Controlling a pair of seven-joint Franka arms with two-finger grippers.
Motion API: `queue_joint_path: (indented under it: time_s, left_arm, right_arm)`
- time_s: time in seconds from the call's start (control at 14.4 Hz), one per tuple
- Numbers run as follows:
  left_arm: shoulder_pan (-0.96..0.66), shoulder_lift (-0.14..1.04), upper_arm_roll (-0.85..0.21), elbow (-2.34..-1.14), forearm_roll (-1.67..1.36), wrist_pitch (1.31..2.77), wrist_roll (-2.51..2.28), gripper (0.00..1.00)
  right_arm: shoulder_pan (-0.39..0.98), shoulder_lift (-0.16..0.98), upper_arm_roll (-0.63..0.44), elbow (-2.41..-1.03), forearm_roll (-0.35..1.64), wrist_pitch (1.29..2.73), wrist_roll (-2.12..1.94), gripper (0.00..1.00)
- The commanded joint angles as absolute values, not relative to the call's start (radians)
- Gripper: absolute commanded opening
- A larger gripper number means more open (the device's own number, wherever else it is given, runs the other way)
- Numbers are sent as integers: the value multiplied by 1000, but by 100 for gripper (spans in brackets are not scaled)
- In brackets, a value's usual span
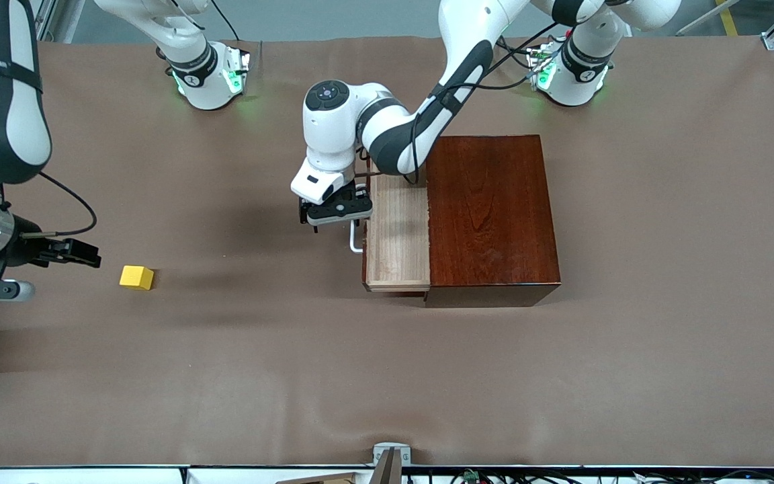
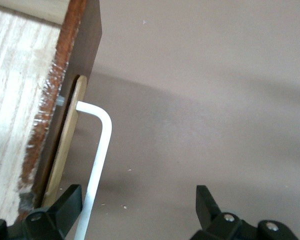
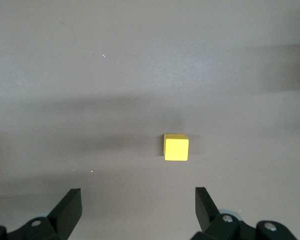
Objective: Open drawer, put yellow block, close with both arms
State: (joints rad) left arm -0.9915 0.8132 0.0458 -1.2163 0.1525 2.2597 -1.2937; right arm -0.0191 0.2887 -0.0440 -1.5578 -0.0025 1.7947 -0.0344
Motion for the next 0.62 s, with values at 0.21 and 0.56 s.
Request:
queue_joint_path:
  time_s: [0.21, 0.56]
  left_arm:
    - [-982, 668, 116, -1187, 141, 2130, -1266, 100]
    - [-893, 485, 153, -1230, 156, 1921, -1077, 100]
  right_arm:
    - [-69, 353, -32, -1560, 3, 1807, -26, 100]
    - [-80, 379, -34, -1666, 2, 1955, -25, 100]
